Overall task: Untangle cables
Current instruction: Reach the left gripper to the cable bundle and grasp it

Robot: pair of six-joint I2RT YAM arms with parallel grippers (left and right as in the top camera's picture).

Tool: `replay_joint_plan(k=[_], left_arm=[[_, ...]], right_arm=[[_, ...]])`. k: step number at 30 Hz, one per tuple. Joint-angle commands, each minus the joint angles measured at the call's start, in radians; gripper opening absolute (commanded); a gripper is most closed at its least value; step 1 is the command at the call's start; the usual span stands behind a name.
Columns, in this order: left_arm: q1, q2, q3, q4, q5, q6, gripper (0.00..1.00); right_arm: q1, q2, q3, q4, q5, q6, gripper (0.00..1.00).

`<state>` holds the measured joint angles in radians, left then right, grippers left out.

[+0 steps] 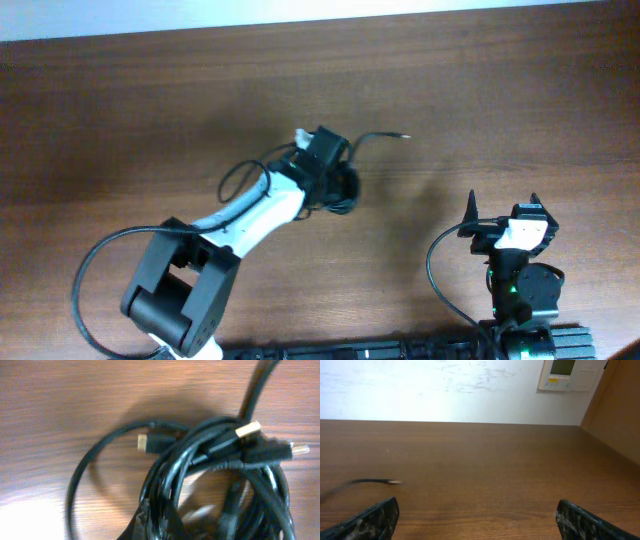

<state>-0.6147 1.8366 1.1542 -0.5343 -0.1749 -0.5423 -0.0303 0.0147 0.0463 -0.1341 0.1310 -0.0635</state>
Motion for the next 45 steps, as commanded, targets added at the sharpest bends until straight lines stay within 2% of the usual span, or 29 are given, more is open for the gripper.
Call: replay_joint_plan(k=[1,2,3,4,5,7,9,11,14,16,18,20,22,23,24,25,27,28,30,33,36,38,39,42,44,45], left_arm=[[0.096,-0.117,0.093,-0.104,-0.174,0.029,0.25],[0.106,-0.133,0.094,-0.103,-0.095,0.028,0.42],[0.114,-0.143,0.093,-0.103,0.039,0.028,0.46],[0.114,-0.143,0.093,-0.109,0.128,0.028,0.55],[0.111,-0.138,0.09,-0.124,0.138,0.027,0.66],[0.105,-0.113,0.09,-0.149,0.097,0.027,0.74],[0.109,-0.082,0.09,-0.172,0.016,0.027,0.72],[0.131,-0.051,0.09,-0.217,-0.079,-0.064,0.71],[0.182,-0.018,0.09,-0.212,-0.084,-0.09,0.74],[0.208,-0.011,0.09,-0.212,-0.079,-0.09,0.65],[0.217,-0.008,0.09,-0.239,-0.008,-0.09,0.66],[0.217,-0.008,0.09,-0.29,0.093,-0.09,0.73],[0.22,-0.008,0.092,-0.37,0.111,-0.119,0.79],[0.227,-0.008,0.092,-0.395,0.126,-0.168,0.8],[0.236,-0.008,0.092,-0.411,0.135,-0.215,0.93],[0.248,-0.008,0.092,-0.418,0.134,-0.288,0.99],[0.272,-0.008,0.091,-0.418,0.116,-0.449,1.0],[0.278,-0.008,0.091,-0.417,0.077,-0.563,0.99],[0.278,-0.006,0.091,-0.395,0.019,-0.678,0.79],[0.275,0.011,0.087,-0.374,0.017,-0.678,0.66],[0.275,0.069,0.082,-0.373,0.021,-0.677,0.62],[0.275,0.112,0.082,-0.393,0.024,-0.664,0.22],[0.278,0.11,0.085,-0.393,0.024,-0.59,0.0],[0.301,0.057,0.132,-0.408,0.025,-0.41,0.0],[0.327,-0.021,0.172,-0.439,0.025,-0.359,0.0],[0.334,-0.059,0.18,-0.434,0.021,-0.289,0.0]], right_arm=[[0.004,-0.008,-0.011,0.0,0.005,-0.008,0.98],[0.004,-0.008,-0.011,0.0,0.005,-0.008,0.98],[0.004,-0.008,-0.011,0.0,0.005,-0.008,0.98],[0.004,-0.008,-0.011,0.0,0.005,-0.008,0.98],[0.004,-0.008,-0.011,0.0,0.005,-0.008,0.99],[0.004,-0.008,-0.011,0.0,0.005,-0.008,0.99],[0.004,-0.008,-0.011,0.0,0.005,-0.008,0.98],[0.004,-0.008,-0.011,0.0,0.005,-0.008,0.99],[0.004,-0.008,-0.011,0.0,0.005,-0.008,0.98],[0.004,-0.008,-0.011,0.0,0.005,-0.008,0.98],[0.004,-0.008,-0.011,0.0,0.005,-0.008,0.99],[0.004,-0.008,-0.011,0.0,0.005,-0.008,0.98],[0.004,-0.008,-0.011,0.0,0.005,-0.008,0.99],[0.004,-0.008,-0.011,0.0,0.005,-0.008,0.98],[0.004,-0.008,-0.011,0.0,0.005,-0.008,0.99],[0.004,-0.008,-0.011,0.0,0.005,-0.008,0.99],[0.004,-0.008,-0.011,0.0,0.005,-0.008,0.99],[0.004,-0.008,-0.011,0.0,0.005,-0.008,0.98],[0.004,-0.008,-0.011,0.0,0.005,-0.008,0.99],[0.004,-0.008,-0.011,0.0,0.005,-0.008,0.99],[0.004,-0.008,-0.011,0.0,0.005,-0.008,0.99],[0.004,-0.008,-0.011,0.0,0.005,-0.008,0.99],[0.004,-0.008,-0.011,0.0,0.005,-0.008,0.99],[0.004,-0.008,-0.011,0.0,0.005,-0.008,0.99],[0.004,-0.008,-0.011,0.0,0.005,-0.008,0.99],[0.004,-0.008,-0.011,0.0,0.005,-0.008,0.98]])
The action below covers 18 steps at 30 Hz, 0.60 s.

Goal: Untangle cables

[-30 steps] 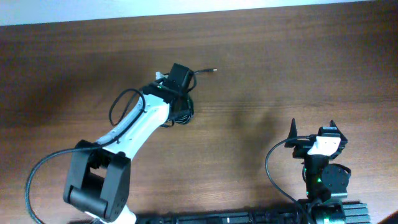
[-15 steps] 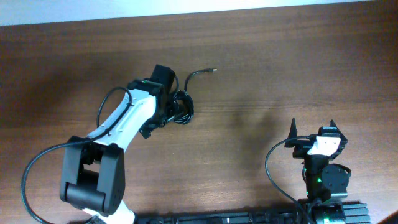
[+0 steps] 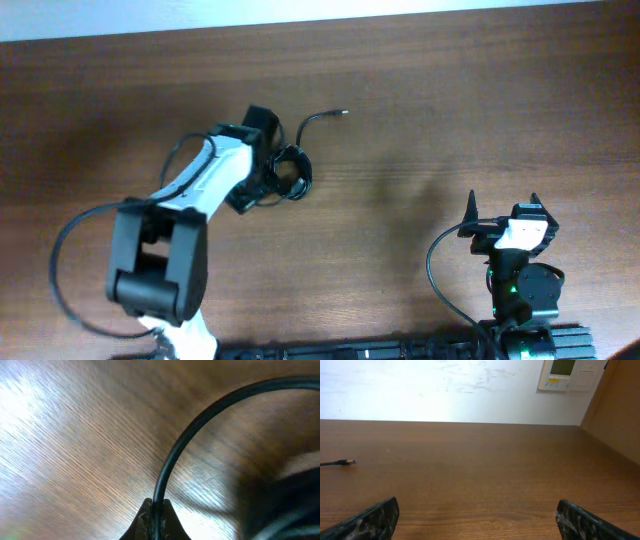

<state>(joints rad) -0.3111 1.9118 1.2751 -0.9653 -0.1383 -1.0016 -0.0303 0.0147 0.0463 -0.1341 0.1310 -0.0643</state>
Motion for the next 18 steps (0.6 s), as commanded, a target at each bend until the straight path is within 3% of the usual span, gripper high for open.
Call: replay_joint_plan(k=[1,3,5,8,10,11,13,14,16,18], left_arm=[[0.035,-0.183,0.061,0.022,-0.017,0.321,0.0],[0.034,-0.229,0.061,0.039,-0.02,0.665,0.02],[0.034,-0.227,0.053,0.029,-0.02,0.844,0.07],[0.035,-0.225,0.032,0.039,-0.027,0.948,0.14],[0.034,-0.225,0.032,0.04,-0.098,0.947,0.33],[0.034,-0.225,0.032,0.04,-0.158,0.946,0.59],[0.034,-0.225,0.032,0.058,-0.161,0.875,0.63],[0.034,-0.225,0.032,0.074,-0.126,0.733,0.64],[0.034,-0.225,0.031,0.087,-0.039,0.581,0.67],[0.033,-0.222,0.028,0.113,0.053,0.571,0.66]], right_arm=[[0.004,-0.008,-0.011,0.0,0.005,-0.007,0.98],[0.004,-0.008,-0.011,0.0,0.005,-0.007,0.99],[0.004,-0.008,-0.011,0.0,0.005,-0.007,0.99],[0.004,-0.008,-0.011,0.0,0.005,-0.007,0.98],[0.004,-0.008,-0.011,0.0,0.005,-0.007,0.99],[0.004,-0.008,-0.011,0.0,0.005,-0.007,0.98],[0.004,-0.008,-0.011,0.0,0.005,-0.007,0.98],[0.004,-0.008,-0.011,0.0,0.005,-0.007,0.99],[0.004,-0.008,-0.011,0.0,0.005,-0.007,0.98],[0.004,-0.008,-0.011,0.0,0.005,-0.007,0.99]])
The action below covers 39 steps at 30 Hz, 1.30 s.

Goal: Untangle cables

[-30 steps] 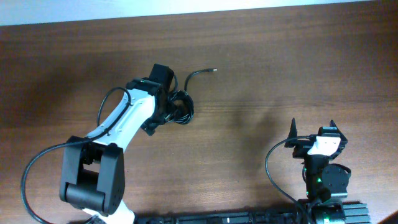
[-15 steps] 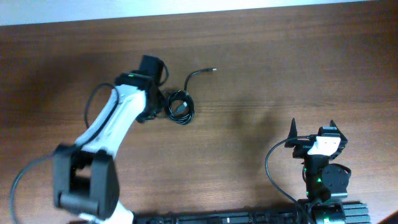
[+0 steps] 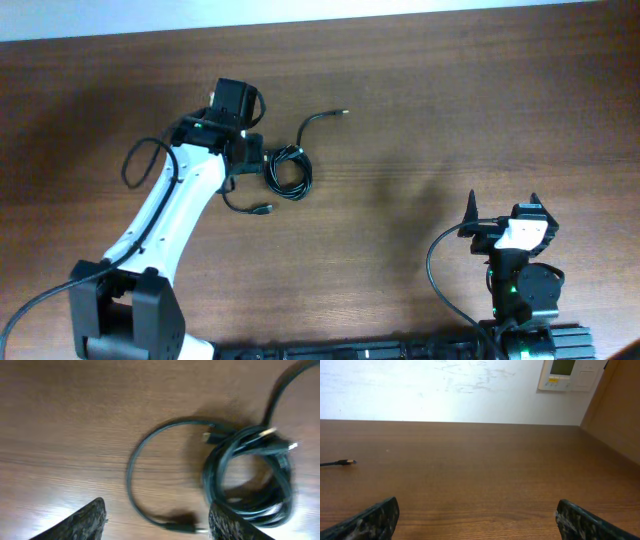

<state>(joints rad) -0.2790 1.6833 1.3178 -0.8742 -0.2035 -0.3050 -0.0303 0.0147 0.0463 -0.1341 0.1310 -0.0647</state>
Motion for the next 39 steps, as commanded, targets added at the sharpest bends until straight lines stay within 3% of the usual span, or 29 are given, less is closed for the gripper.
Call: replay_joint_plan(k=[1,4,8,12,13,15,18,19,21,23,24,26,27,28,32,33,34,36,37,39], left_arm=[[-0.002,0.013,-0.016,0.037,0.152,-0.125,0.66],[-0.019,0.058,-0.023,0.063,0.161,-0.126,0.59],[-0.059,0.171,-0.023,0.1,0.164,-0.129,0.58],[-0.093,0.291,-0.023,0.119,0.163,-0.129,0.45],[-0.095,0.31,-0.023,0.118,0.164,-0.129,0.39],[-0.096,0.348,-0.023,0.117,0.161,-0.128,0.0],[-0.077,0.322,0.011,0.065,0.114,-0.135,0.0],[-0.068,0.302,0.035,0.014,0.114,-0.199,0.0],[-0.052,0.263,0.063,-0.107,0.164,-0.49,0.0],[-0.054,0.248,0.062,-0.185,0.343,-0.814,0.0],[-0.06,0.248,0.061,-0.226,0.477,-0.999,0.08],[-0.067,0.248,0.061,-0.212,0.582,-1.053,0.49],[-0.07,0.248,0.061,-0.193,0.619,-1.04,0.92],[-0.07,0.248,0.061,-0.193,0.619,-0.977,0.99],[-0.037,0.243,0.098,-0.165,0.534,-0.548,0.99],[-0.029,0.239,0.125,-0.135,0.505,-0.365,0.98],[-0.032,0.233,0.161,-0.114,0.502,-0.193,0.88],[-0.048,0.233,0.184,-0.093,0.502,-0.124,0.84],[-0.063,0.233,0.184,-0.064,0.502,-0.018,0.8],[-0.098,0.233,0.184,-0.021,0.501,0.377,0.8]], right_arm=[[0.004,-0.008,-0.011,0.0,0.005,-0.006,0.99],[0.004,-0.008,-0.011,0.0,0.005,-0.006,0.98],[0.004,-0.008,-0.011,0.0,0.005,-0.006,0.98],[0.004,-0.008,-0.011,0.0,0.005,-0.006,0.99],[0.004,-0.008,-0.011,0.0,0.005,-0.006,0.99],[0.004,-0.008,-0.011,0.0,0.005,-0.006,0.98],[0.004,-0.008,-0.011,0.0,0.005,-0.006,0.99],[0.004,-0.008,-0.011,0.0,0.005,-0.006,0.99],[0.004,-0.008,-0.011,0.0,0.005,-0.006,0.98],[0.004,-0.008,-0.011,0.0,0.005,-0.006,0.99],[0.004,-0.008,-0.011,0.0,0.005,-0.006,0.98],[0.004,-0.008,-0.011,0.0,0.005,-0.006,0.98],[0.004,-0.008,-0.011,0.0,0.005,-0.006,0.99],[0.004,-0.008,-0.011,0.0,0.005,-0.006,0.98],[0.004,-0.008,-0.011,0.0,0.005,-0.006,0.98],[0.004,-0.008,-0.011,0.0,0.005,-0.006,0.98],[0.004,-0.008,-0.011,0.0,0.005,-0.006,0.98],[0.004,-0.008,-0.011,0.0,0.005,-0.006,0.99],[0.004,-0.008,-0.011,0.0,0.005,-0.006,0.98],[0.004,-0.008,-0.011,0.0,0.005,-0.006,0.98]])
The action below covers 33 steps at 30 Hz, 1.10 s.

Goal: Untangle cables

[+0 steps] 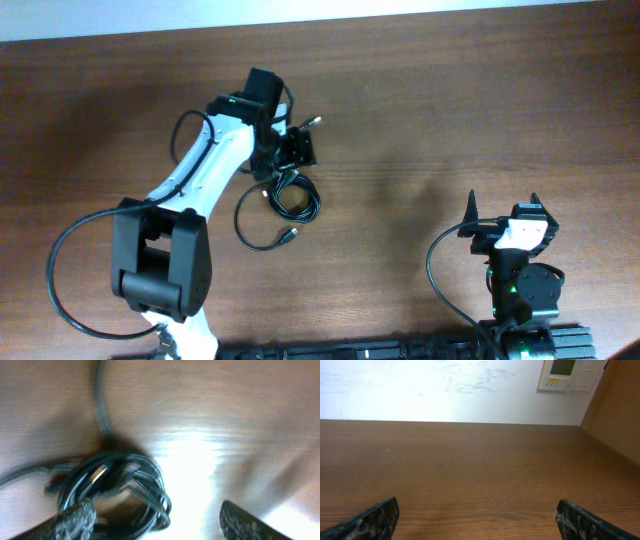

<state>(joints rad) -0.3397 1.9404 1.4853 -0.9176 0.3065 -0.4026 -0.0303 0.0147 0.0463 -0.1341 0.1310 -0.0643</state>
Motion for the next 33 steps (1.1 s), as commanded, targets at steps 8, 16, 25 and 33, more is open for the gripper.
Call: replay_joint_plan(k=[8,16,25,33], left_arm=[[-0.07,-0.024,0.015,0.027,-0.258,1.5,0.83],[-0.072,-0.023,-0.054,0.027,-0.135,1.732,0.73],[-0.091,-0.016,-0.179,0.127,-0.047,1.741,0.65],[-0.137,0.064,-0.182,0.23,-0.189,1.646,0.0]], right_arm=[[0.004,-0.008,-0.011,0.0,0.005,-0.007,0.98],[0.004,-0.008,-0.011,0.0,0.005,-0.007,0.98],[0.004,-0.008,-0.011,0.0,0.005,-0.007,0.99],[0.004,-0.008,-0.011,0.0,0.005,-0.007,0.99]])
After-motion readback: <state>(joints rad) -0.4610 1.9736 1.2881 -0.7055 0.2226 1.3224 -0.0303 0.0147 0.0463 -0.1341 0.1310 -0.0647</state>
